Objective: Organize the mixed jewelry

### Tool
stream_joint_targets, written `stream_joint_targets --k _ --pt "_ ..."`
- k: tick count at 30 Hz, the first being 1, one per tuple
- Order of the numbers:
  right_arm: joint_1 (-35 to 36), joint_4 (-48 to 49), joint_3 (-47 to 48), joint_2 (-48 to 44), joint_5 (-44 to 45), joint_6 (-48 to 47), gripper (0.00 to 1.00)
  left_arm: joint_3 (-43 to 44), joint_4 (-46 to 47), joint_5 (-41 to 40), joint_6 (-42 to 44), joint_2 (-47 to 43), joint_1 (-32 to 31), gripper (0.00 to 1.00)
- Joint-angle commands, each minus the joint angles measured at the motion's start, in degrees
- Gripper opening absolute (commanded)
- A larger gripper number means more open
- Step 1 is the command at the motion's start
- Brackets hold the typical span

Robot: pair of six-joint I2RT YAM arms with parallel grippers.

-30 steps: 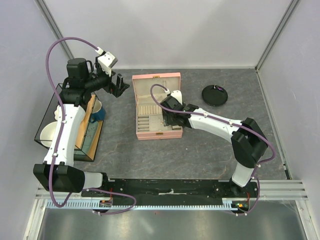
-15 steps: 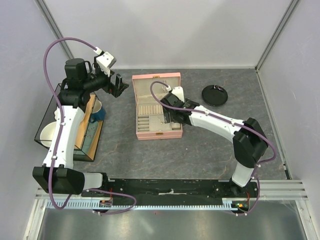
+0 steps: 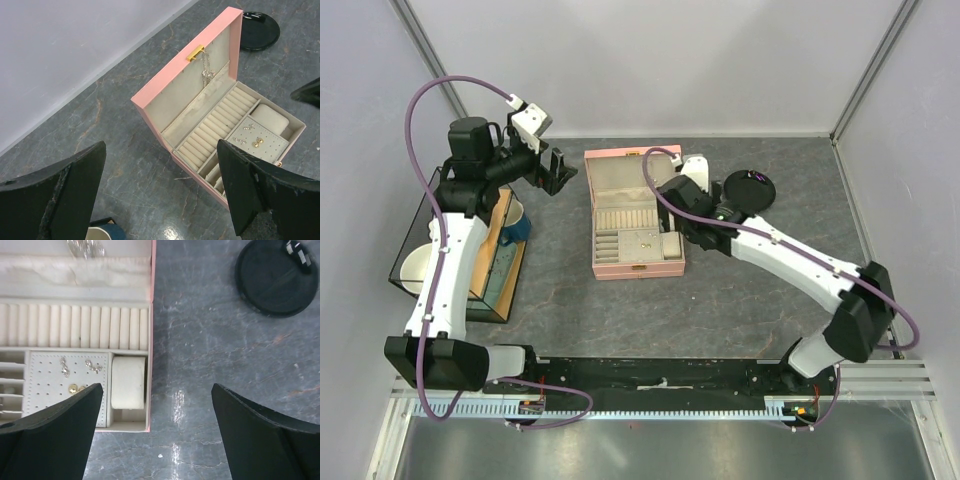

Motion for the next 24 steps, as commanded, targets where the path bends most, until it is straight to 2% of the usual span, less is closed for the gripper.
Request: stream_joint_targets --k 1,7,13,19,24 --pt "-0.11 1.78 0.05 -6.68 4.98 -3.39 0.98 1.77 0.34 1.74 -2.05 0.9 0.37 0.99" --pt "-0.55 1.08 1.72 -10.38 8.06 -6.64 0.98 5.71 -1.42 2.44 -2.49 7.93 0.37 0.99" --pt "-0.91 1.16 1.63 -11.26 7.28 -7.88 0.98 10.63 0.95 5.08 -1.44 17.86 0.37 0.99" --pt "-0.99 1.34 0.05 -11.35 6.04 -8.14 0.98 14.42 2.09 11.41 0.85 25.76 0.37 0.99" --pt "-0.99 1.86 -1.79 -11.62 5.34 -8.32 0.98 14.07 4.47 18.08 2.08 29.46 0.02 0.99"
